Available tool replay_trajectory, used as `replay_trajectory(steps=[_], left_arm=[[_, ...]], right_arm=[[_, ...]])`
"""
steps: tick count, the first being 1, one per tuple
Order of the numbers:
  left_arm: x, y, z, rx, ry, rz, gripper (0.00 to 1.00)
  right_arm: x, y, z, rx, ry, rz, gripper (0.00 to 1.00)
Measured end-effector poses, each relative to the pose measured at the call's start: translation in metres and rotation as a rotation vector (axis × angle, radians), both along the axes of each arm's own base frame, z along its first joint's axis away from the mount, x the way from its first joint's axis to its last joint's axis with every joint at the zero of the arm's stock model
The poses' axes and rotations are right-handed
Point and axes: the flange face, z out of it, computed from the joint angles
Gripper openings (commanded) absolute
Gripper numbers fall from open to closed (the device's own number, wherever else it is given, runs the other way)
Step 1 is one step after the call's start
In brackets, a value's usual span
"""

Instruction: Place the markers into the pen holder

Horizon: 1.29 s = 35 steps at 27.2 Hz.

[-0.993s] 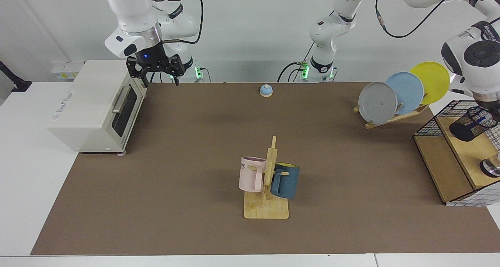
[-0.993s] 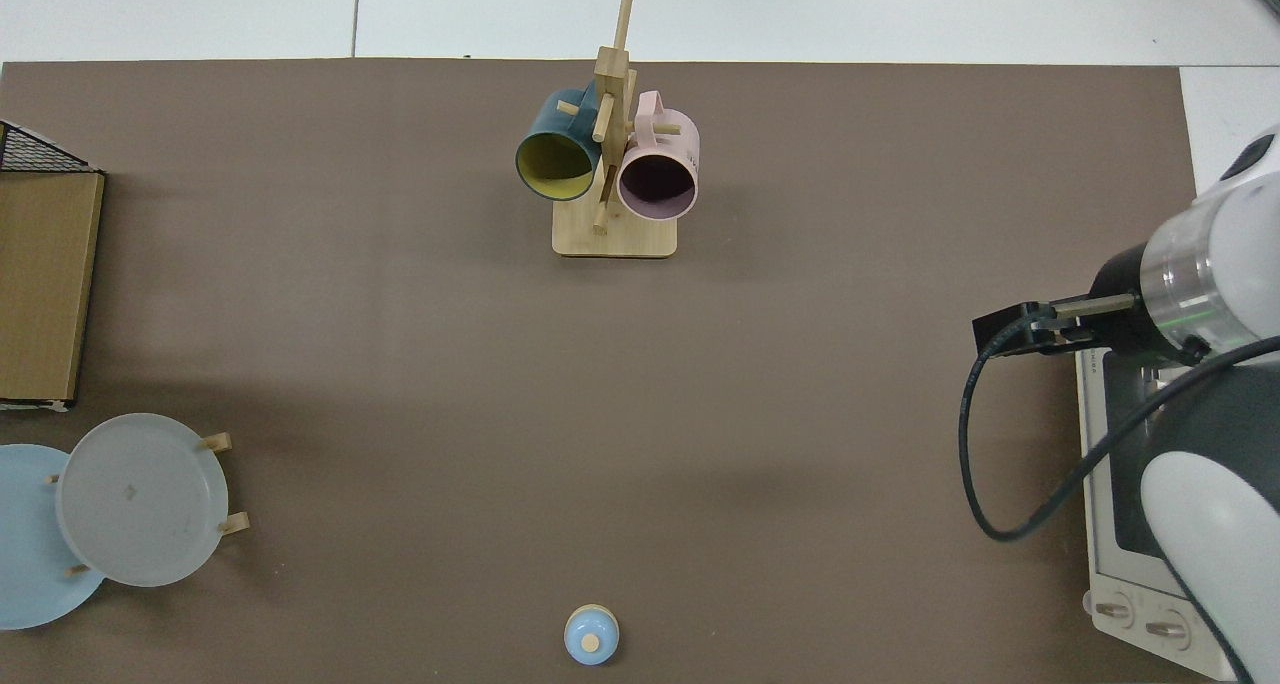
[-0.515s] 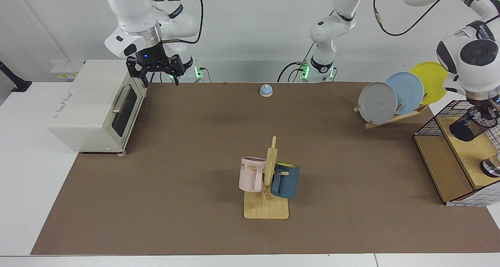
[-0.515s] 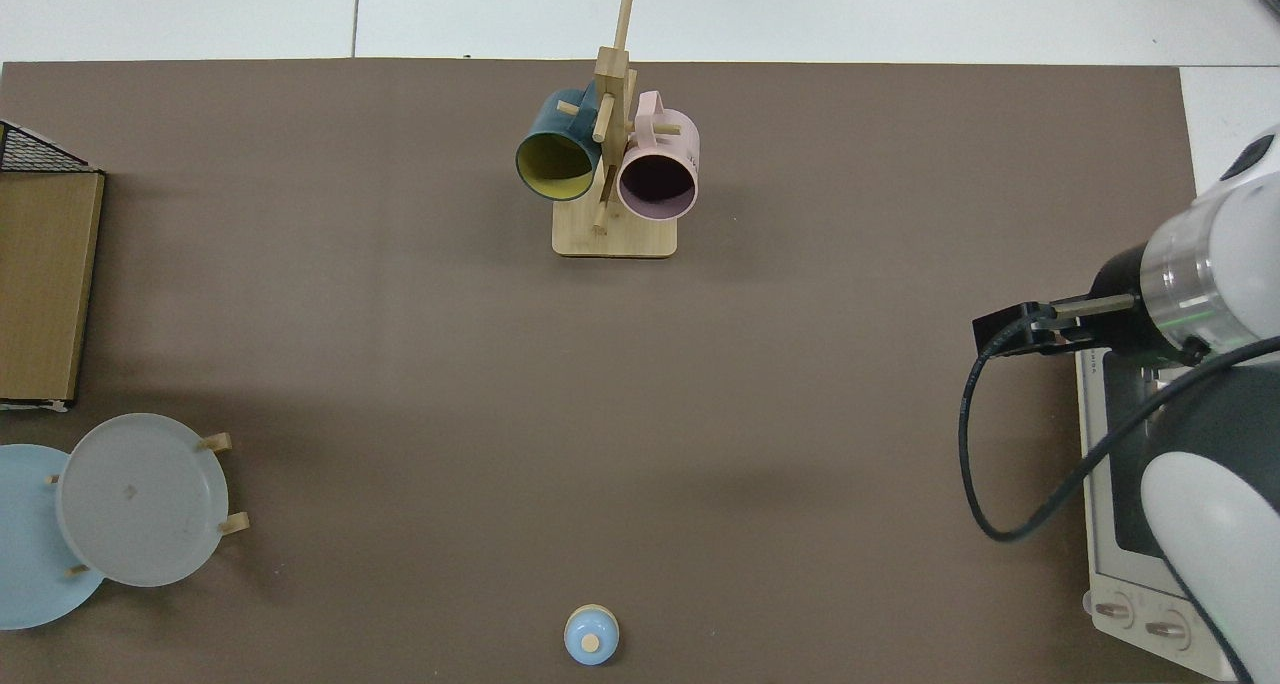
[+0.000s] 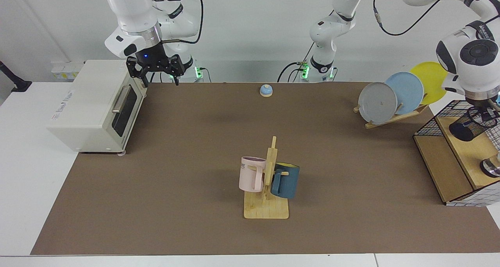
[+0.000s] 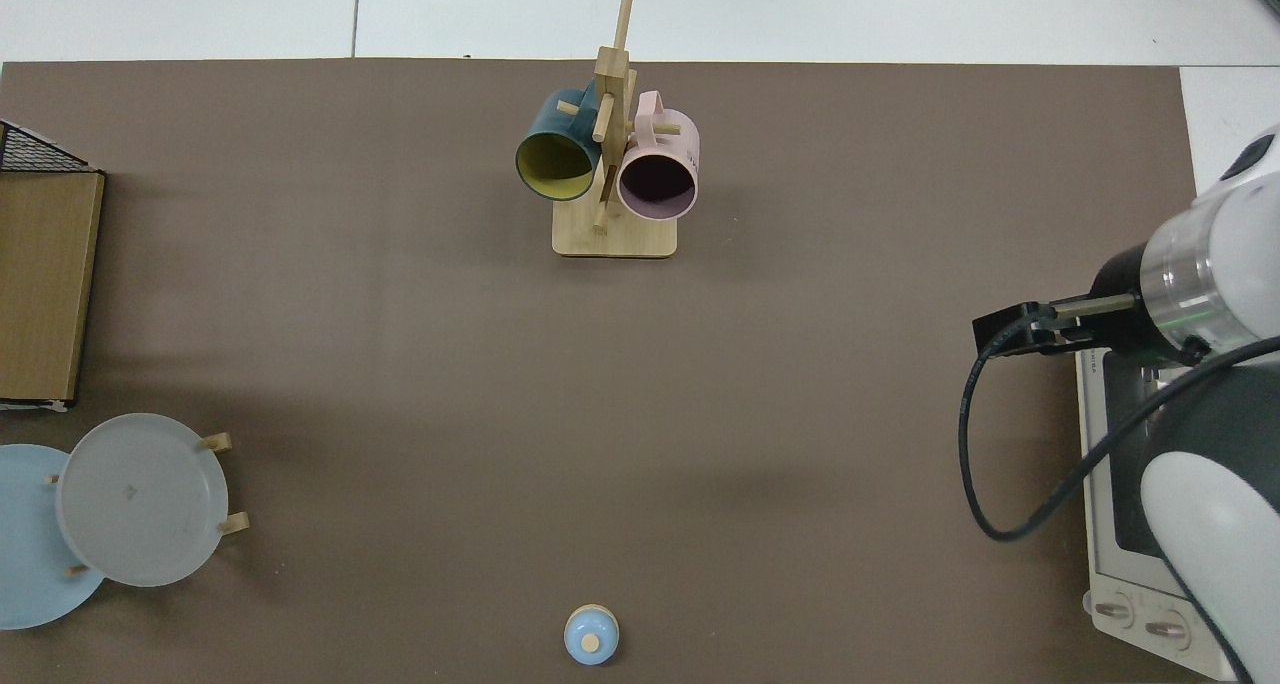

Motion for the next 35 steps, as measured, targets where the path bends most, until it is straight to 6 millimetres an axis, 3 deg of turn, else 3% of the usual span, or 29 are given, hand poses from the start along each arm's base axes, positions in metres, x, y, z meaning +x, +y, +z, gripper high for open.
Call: replay_trajectory(steps=[6, 12, 35], left_arm=[[0.000, 0.000, 0.000, 0.000, -0.001, 0.000, 0.76], [0.000, 0.000, 0.003, 0.002, -0.006, 0.000, 0.84], [0.001, -0.008, 0.051, 0.024, -0.071, 0.000, 0.85]], right_arm=[[0.000, 0.000, 0.000, 0.000, 0.000, 0.000, 1.00], [0.000, 0.000, 0.000, 0.000, 0.000, 0.000, 1.00], [0.000, 0.000, 0.000, 0.000, 0.000, 0.000, 1.00]])
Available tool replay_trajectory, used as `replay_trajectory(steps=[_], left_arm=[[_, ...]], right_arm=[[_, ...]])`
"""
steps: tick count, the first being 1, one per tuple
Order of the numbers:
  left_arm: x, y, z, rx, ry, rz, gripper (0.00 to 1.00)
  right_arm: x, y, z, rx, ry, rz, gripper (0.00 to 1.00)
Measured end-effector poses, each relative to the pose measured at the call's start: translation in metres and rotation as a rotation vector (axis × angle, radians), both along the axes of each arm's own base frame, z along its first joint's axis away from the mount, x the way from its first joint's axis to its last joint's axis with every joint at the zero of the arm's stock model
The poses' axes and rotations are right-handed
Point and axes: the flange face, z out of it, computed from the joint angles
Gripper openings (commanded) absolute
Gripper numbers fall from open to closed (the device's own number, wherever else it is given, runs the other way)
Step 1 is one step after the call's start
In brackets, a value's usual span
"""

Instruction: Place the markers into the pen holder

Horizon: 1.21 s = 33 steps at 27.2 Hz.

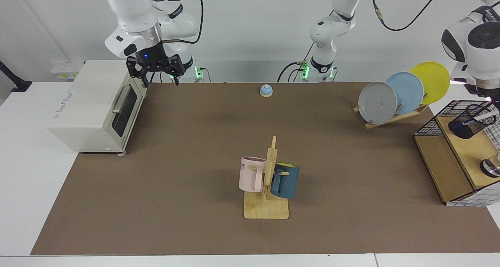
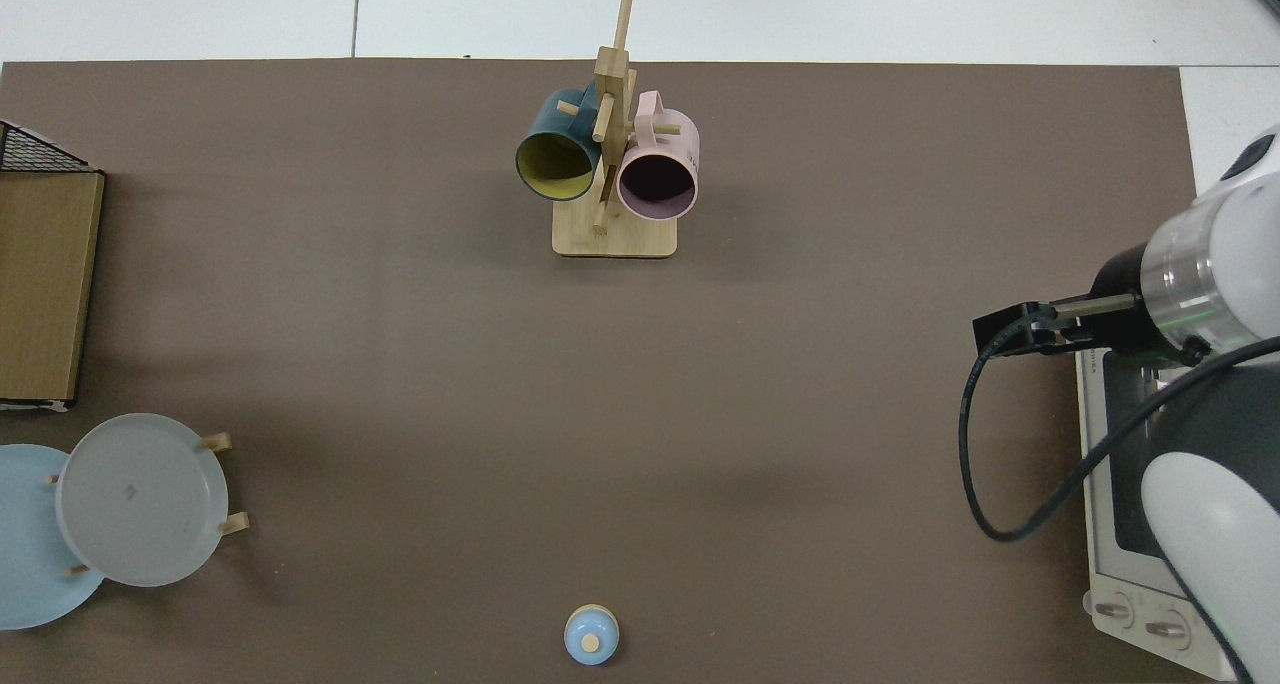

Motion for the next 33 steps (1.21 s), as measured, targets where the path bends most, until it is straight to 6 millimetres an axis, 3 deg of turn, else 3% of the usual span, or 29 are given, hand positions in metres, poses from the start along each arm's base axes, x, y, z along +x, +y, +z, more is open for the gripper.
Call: replay_trajectory(steps=[16, 22, 28, 33], left_arm=[[-0.009, -0.020, 0.045, -0.032, -0.076, -0.004, 0.87], [-0.007, -0.044, 0.063, -0.092, -0.115, -0.014, 0.90], [-0.006, -0.070, 0.083, -0.168, -0.140, -0.005, 0.99], [-0.011, -0.090, 0.094, -0.259, -0.142, 0.023, 1.00]], right_arm=[[0.000, 0.000, 0.000, 0.000, -0.001, 0.000, 1.00], [0.000, 0.000, 0.000, 0.000, -0.001, 0.000, 1.00], [0.000, 0.000, 0.000, 0.000, -0.001, 0.000, 1.00], [0.000, 0.000, 0.000, 0.000, -0.001, 0.000, 1.00]])
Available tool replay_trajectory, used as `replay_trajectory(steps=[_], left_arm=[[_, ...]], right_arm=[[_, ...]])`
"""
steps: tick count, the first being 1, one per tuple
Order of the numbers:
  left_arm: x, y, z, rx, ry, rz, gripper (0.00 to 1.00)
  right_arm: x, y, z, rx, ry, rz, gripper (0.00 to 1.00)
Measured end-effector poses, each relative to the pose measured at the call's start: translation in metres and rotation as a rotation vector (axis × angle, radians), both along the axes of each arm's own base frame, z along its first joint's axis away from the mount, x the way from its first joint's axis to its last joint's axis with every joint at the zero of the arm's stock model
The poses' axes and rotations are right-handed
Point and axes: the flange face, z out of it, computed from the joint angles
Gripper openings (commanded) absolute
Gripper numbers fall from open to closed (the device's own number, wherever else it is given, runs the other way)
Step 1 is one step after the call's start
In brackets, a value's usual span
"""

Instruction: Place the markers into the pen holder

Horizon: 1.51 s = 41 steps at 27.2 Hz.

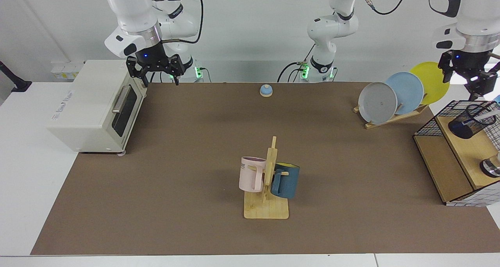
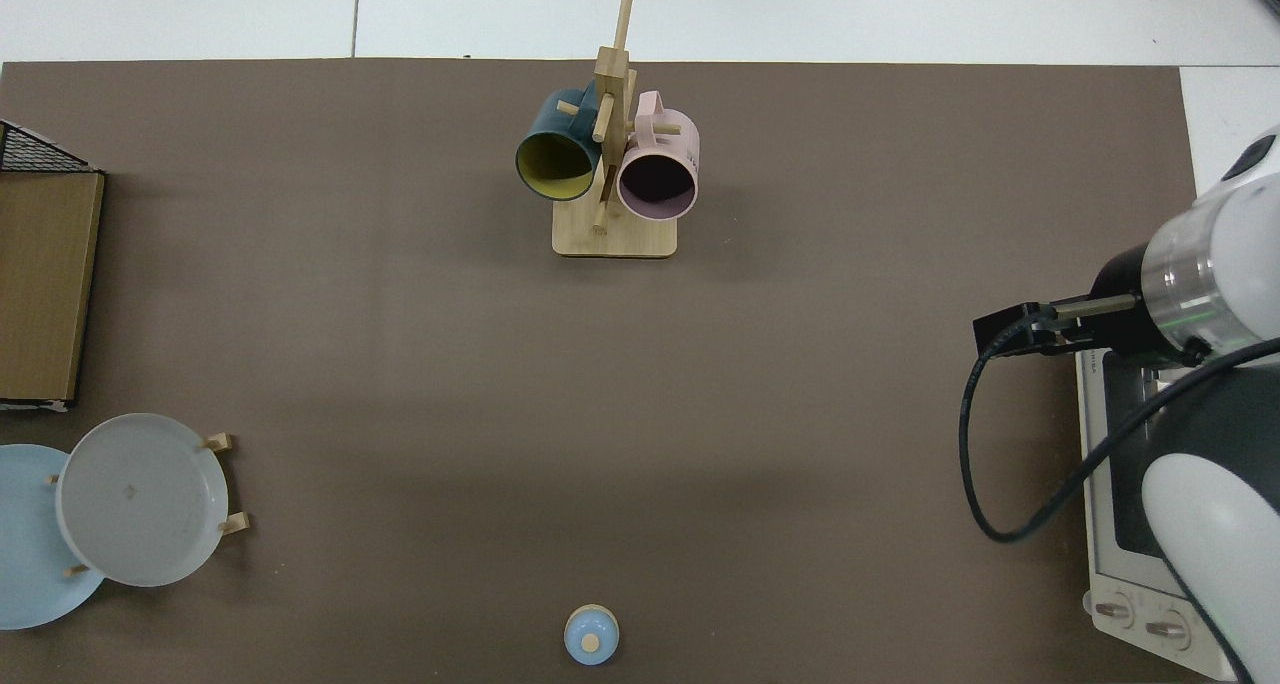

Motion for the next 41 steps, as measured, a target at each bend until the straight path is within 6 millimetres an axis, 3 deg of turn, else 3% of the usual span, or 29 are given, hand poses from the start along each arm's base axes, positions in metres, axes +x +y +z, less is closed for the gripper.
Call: replay_trajectory(steps=[9, 14, 21, 28, 37, 41], left_arm=[[-0.014, -0.060, -0.001, -0.136, 0.014, 0.473, 1.00], [-0.020, -0.085, -0.001, -0.178, 0.039, 0.636, 1.00], [-0.027, -0.091, 0.003, -0.202, 0.049, 0.776, 1.00], [-0.029, -0.098, 0.009, -0.209, 0.030, 0.804, 1.00], [-0.023, -0.094, -0.015, -0.227, -0.015, 0.897, 1.00], [-0.022, -0.089, -0.016, -0.241, -0.044, 0.935, 1.00]], right_arm=[[0.000, 0.000, 0.000, 0.000, 0.000, 0.000, 1.00], [0.000, 0.000, 0.000, 0.000, 0.000, 0.000, 1.00], [0.000, 0.000, 0.000, 0.000, 0.000, 0.000, 1.00], [0.000, 0.000, 0.000, 0.000, 0.000, 0.000, 1.00], [0.000, 0.000, 0.000, 0.000, 0.000, 0.000, 1.00], [0.000, 0.000, 0.000, 0.000, 0.000, 0.000, 1.00]])
